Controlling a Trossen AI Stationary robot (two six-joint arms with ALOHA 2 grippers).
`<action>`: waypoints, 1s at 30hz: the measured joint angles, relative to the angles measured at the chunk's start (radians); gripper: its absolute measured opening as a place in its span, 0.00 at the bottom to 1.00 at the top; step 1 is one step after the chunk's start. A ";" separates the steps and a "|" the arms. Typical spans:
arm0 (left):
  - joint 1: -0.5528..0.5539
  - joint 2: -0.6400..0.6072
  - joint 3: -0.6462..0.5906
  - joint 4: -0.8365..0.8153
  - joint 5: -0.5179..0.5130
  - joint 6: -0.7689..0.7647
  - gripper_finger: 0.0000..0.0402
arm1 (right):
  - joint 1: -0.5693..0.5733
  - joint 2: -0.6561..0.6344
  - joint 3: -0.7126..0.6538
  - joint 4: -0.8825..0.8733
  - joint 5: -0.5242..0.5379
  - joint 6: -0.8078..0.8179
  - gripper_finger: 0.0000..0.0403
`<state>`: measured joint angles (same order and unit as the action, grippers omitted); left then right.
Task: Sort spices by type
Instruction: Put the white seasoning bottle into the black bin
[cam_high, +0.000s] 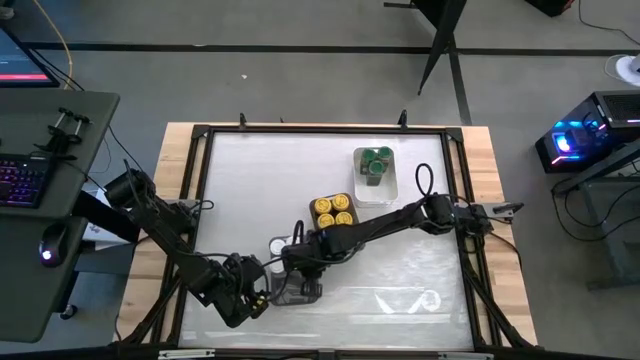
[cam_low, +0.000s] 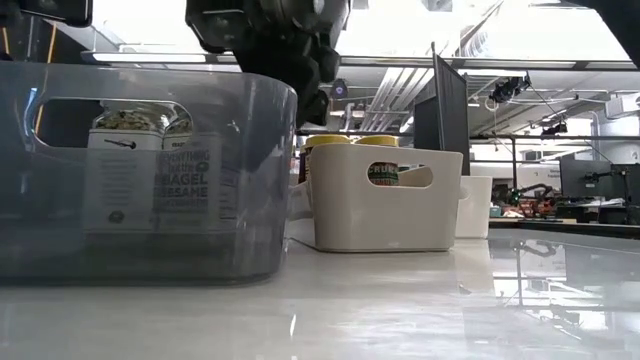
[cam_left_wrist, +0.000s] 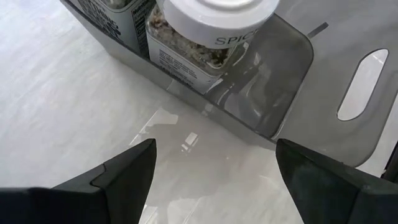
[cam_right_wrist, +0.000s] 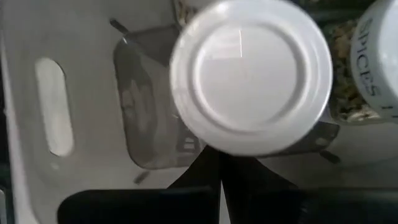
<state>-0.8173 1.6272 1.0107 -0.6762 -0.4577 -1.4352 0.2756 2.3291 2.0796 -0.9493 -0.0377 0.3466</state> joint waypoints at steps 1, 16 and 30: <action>0.000 0.000 0.000 0.000 0.000 0.000 0.79 | 0.000 0.000 0.000 -0.009 0.003 -0.010 0.00; 0.000 0.000 0.000 0.000 0.003 0.000 0.79 | -0.010 0.000 0.000 -0.016 0.073 -0.041 0.00; -0.001 0.000 0.000 0.000 0.003 0.015 0.79 | -0.010 0.000 0.000 0.019 0.091 -0.067 0.00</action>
<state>-0.8181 1.6272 1.0107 -0.6762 -0.4549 -1.4197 0.2661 2.3291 2.0800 -0.9308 0.0532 0.2792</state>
